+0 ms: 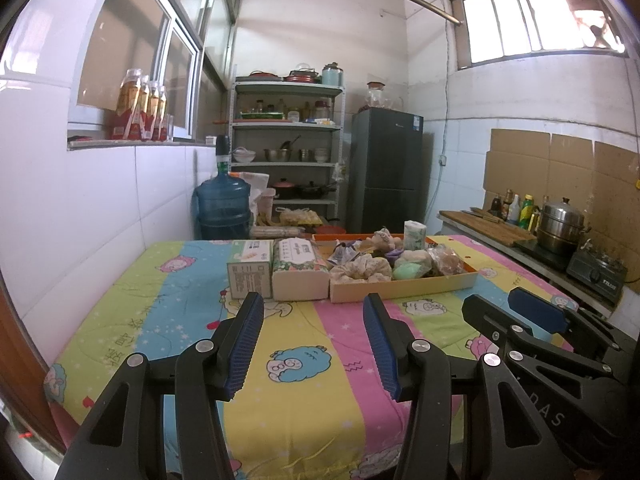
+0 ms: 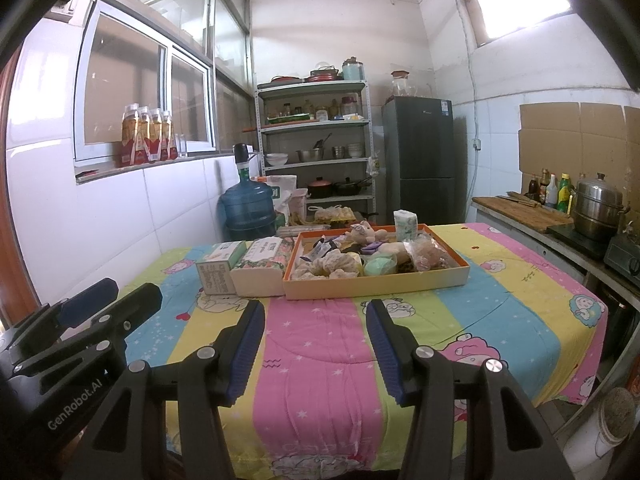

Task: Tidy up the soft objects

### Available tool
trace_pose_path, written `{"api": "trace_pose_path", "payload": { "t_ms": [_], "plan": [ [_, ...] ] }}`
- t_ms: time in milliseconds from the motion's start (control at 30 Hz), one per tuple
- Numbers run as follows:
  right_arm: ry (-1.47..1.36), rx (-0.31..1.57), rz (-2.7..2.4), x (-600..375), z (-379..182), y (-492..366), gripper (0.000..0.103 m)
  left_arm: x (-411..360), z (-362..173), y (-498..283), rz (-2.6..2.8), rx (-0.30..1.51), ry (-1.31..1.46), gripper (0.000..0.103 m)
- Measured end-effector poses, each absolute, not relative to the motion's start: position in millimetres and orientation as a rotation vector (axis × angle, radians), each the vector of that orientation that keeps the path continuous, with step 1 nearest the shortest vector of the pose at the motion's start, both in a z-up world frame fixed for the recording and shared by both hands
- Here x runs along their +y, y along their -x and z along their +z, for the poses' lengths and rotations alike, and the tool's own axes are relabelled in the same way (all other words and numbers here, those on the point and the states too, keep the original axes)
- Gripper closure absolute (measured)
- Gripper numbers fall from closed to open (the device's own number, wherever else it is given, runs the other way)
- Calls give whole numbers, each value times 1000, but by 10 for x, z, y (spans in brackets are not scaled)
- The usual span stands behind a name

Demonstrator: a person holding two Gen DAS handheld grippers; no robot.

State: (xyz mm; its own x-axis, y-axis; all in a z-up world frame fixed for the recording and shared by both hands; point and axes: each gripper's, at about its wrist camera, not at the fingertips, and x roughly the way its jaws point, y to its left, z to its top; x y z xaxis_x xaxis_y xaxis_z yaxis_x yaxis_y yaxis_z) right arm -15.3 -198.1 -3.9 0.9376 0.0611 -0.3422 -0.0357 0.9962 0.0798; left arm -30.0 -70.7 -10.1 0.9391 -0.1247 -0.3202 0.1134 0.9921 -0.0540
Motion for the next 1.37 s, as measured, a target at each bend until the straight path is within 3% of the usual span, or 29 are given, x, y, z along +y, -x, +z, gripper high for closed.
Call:
{"api": "trace_pose_path", "payload": {
  "t_ms": [1367],
  "plan": [
    [-73,351,49,-1977,-36,146,50,-700,-144,319,-127,329,32,50]
  ]
}}
